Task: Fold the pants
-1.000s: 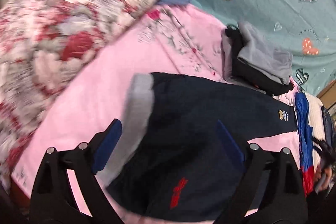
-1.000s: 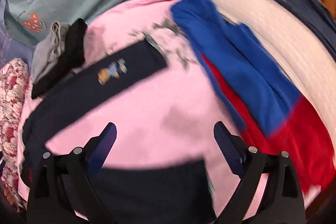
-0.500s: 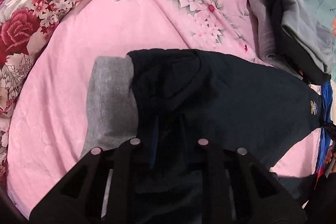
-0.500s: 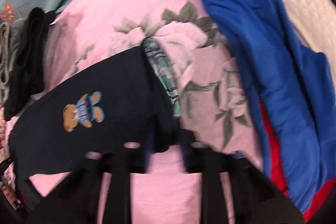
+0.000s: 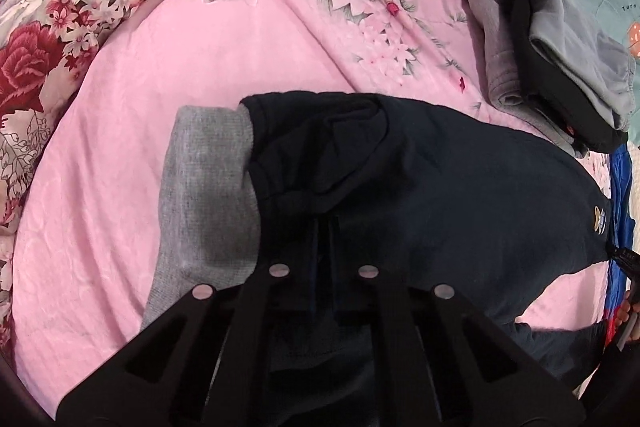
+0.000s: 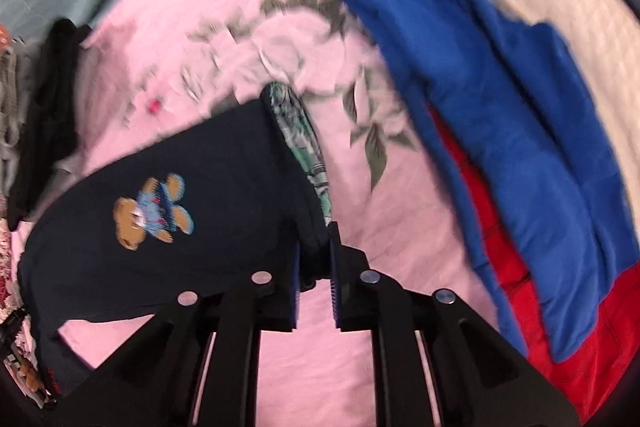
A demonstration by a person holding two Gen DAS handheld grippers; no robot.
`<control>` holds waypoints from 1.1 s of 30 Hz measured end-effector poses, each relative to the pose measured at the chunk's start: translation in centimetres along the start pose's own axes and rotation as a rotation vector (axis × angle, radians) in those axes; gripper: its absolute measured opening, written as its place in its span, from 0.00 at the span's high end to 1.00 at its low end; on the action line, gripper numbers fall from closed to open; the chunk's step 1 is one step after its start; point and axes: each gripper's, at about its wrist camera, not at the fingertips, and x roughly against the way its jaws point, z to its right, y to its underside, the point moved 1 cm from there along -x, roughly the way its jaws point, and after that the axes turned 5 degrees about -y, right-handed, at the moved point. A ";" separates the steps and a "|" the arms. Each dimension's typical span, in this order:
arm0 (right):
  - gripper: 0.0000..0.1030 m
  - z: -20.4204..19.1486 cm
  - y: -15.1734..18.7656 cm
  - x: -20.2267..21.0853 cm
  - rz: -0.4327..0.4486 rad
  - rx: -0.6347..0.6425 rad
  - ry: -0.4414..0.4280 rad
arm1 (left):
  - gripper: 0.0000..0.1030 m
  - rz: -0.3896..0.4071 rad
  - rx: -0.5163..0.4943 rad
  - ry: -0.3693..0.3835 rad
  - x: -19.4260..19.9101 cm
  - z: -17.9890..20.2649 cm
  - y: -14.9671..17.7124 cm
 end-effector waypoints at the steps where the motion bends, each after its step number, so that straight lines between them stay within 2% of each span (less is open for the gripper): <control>1: 0.76 -0.5 0.1 0.3 0.008 0.015 0.032 | 0.88 -0.009 -0.009 0.010 0.4 0.0 0.1; 2: 0.63 -0.8 0.1 0.8 0.005 0.022 0.075 | 0.78 -0.016 -0.018 0.029 1.0 0.0 0.2; 3: 0.61 -1.1 0.3 1.5 0.007 0.026 0.089 | 0.49 0.005 -0.030 0.054 2.4 -0.2 0.4; 4: 0.61 -1.5 0.7 3.0 0.024 0.031 0.052 | 0.27 0.046 -0.036 0.056 3.7 -0.5 0.4; 6: 0.60 -2.2 1.9 5.9 0.065 0.041 -0.002 | 0.21 0.148 -0.076 -0.003 6.6 -0.9 0.2; 9: 0.47 -3.6 4.9 10.5 0.137 0.086 -0.100 | 0.16 0.172 -0.169 0.003 8.5 -1.2 -1.8; 12: 0.45 -5.0 8.5 13.3 0.168 0.125 -0.188 | 0.16 0.175 -0.230 0.002 7.7 -1.1 -5.2; 14: 0.45 -5.4 11.3 14.5 0.176 0.145 -0.224 | 0.16 0.148 -0.260 0.025 6.1 -1.0 -6.8; 15: 0.45 -5.7 12.1 14.8 0.176 0.150 -0.228 | 0.16 0.110 -0.273 0.053 4.6 -1.1 -7.7; 18: 0.45 -5.4 14.9 15.5 0.174 0.142 -0.220 | 0.18 0.014 -0.311 0.128 1.6 -1.0 -8.5; 23: 0.45 -3.0 18.2 17.2 0.195 0.058 -0.166 | 0.18 -0.060 -0.382 0.182 -1.2 -1.1 -8.0; 25: 0.45 -2.2 18.8 17.4 0.203 0.021 -0.153 | 0.22 -0.095 -0.387 0.197 -2.3 -1.3 -7.7; 27: 0.45 -1.7 19.1 17.4 0.205 -0.004 -0.154 | 0.22 -0.088 -0.378 0.228 -2.5 -1.7 -7.5; 29: 0.45 -1.7 19.2 17.3 0.203 -0.013 -0.156 | 0.45 -0.081 -0.348 0.308 -2.3 -2.3 -7.4; 30: 0.45 -1.9 19.2 17.2 0.201 -0.009 -0.160 | 0.74 -0.090 -0.333 0.351 -2.3 -2.6 -7.2; 31: 0.45 -2.3 19.1 17.0 0.196 -0.001 -0.167 | 0.83 -0.087 -0.322 0.372 -2.4 -2.8 -7.0; 33: 0.45 -3.3 18.9 16.5 0.179 0.026 -0.180 | 0.85 -0.052 -0.309 0.385 -2.2 -3.1 -6.4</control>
